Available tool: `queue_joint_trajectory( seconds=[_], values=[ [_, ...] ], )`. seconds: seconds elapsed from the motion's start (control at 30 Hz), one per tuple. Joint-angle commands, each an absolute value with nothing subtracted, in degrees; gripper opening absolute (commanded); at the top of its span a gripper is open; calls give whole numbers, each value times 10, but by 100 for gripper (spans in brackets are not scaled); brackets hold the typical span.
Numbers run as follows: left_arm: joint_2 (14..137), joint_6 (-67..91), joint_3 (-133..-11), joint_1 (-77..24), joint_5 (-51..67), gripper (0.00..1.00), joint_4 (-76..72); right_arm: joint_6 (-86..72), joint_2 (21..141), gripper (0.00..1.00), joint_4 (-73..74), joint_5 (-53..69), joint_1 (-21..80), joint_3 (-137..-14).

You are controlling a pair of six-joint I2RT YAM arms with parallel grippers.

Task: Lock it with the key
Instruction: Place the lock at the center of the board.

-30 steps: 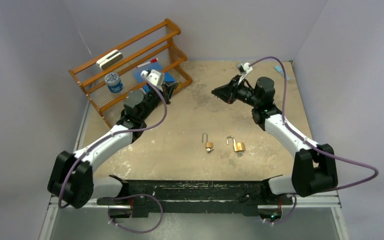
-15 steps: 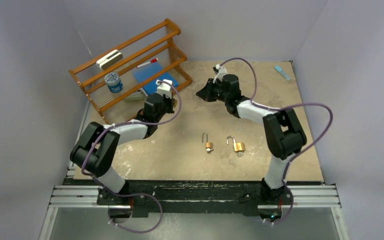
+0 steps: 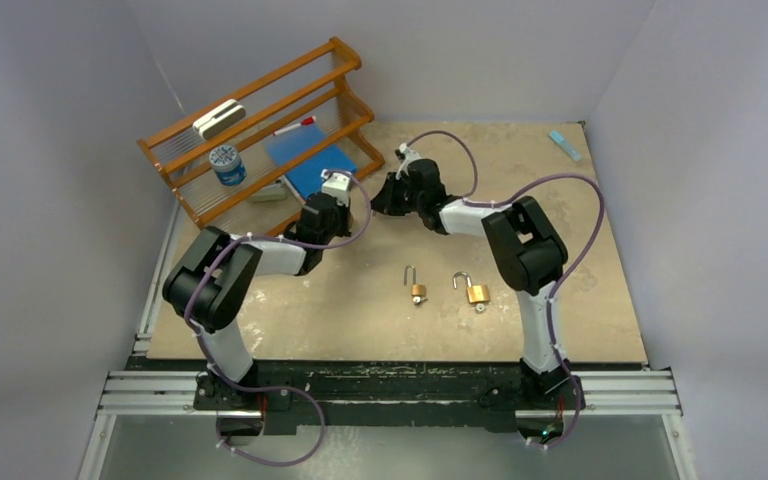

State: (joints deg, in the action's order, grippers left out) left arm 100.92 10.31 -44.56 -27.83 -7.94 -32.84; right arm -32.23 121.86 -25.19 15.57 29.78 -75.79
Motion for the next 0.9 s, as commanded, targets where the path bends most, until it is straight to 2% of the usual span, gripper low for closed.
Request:
queue_joint_trajectory(
  seconds=[0.0, 0.1, 0.43, 0.57, 0.87],
  values=[
    [1020, 118, -473, -281, -80, 0, -369, -335, 1212, 0, -263, 156, 315, -765],
    [1023, 123, -474, -281, -77, 3, -373, -337, 1217, 0, -266, 164, 319, -758],
    [999, 126, -476, -281, -79, 17, -351, -311, 1188, 38, -239, 138, 320, -728],
    [982, 124, -472, -281, -77, 34, -351, -293, 1159, 41, -229, 137, 320, -699],
    [945, 120, -454, -281, -81, 38, -357, -240, 1017, 42, -212, 51, 321, -568]
  ],
)
